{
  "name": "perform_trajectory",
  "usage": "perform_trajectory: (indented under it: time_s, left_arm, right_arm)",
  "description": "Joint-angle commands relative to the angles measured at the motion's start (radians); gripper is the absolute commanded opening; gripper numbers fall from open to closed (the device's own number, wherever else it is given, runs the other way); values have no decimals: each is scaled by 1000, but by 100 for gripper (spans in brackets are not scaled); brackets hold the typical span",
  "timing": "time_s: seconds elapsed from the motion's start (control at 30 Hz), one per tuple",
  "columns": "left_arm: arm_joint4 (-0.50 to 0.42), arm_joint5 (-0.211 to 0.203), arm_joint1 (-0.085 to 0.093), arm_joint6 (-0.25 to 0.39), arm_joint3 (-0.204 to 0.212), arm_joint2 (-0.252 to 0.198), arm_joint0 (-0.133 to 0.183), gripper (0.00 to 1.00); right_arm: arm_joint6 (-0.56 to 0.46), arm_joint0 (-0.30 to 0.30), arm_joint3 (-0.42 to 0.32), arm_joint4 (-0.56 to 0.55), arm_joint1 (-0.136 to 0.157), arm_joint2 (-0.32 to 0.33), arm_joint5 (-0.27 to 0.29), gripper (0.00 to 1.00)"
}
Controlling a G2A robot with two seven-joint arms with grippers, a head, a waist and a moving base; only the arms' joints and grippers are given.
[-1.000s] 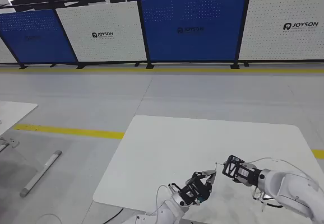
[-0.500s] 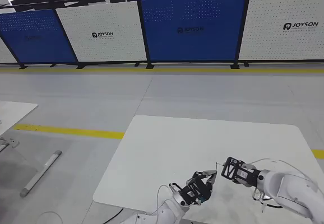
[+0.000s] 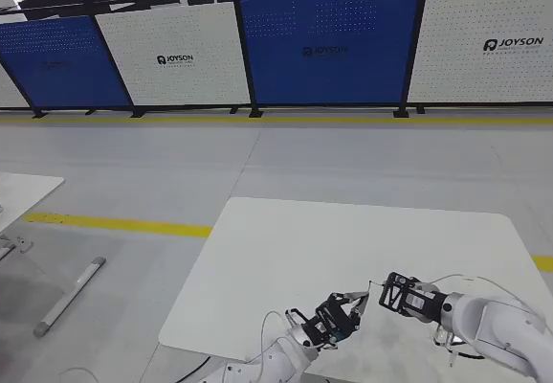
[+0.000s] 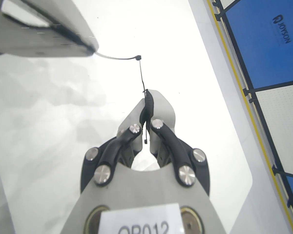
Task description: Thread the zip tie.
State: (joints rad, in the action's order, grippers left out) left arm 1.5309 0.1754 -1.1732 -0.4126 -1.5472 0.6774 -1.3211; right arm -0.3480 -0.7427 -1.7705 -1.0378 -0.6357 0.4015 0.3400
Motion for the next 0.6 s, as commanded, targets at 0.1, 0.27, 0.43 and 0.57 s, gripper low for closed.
perform_trajectory:
  time_s: [0.1,0.27,0.43,0.57]
  left_arm:
    - [14,-3,4,9,-13,19,-16,0]
    - [14,-3,4,9,-13,19,-16,0]
    - [11,-18,3,16,-15,19,-16,0]
    - [9,-79,8,22,-22,34,-15,0]
  right_arm:
    - [6,9,-2,-2,3,-14,0,0]
    - [9,14,0,3,5,-18,0,0]
    - [14,9,1,3,4,-17,-3,0]
    - [35,-12,11,2,1,8,0,0]
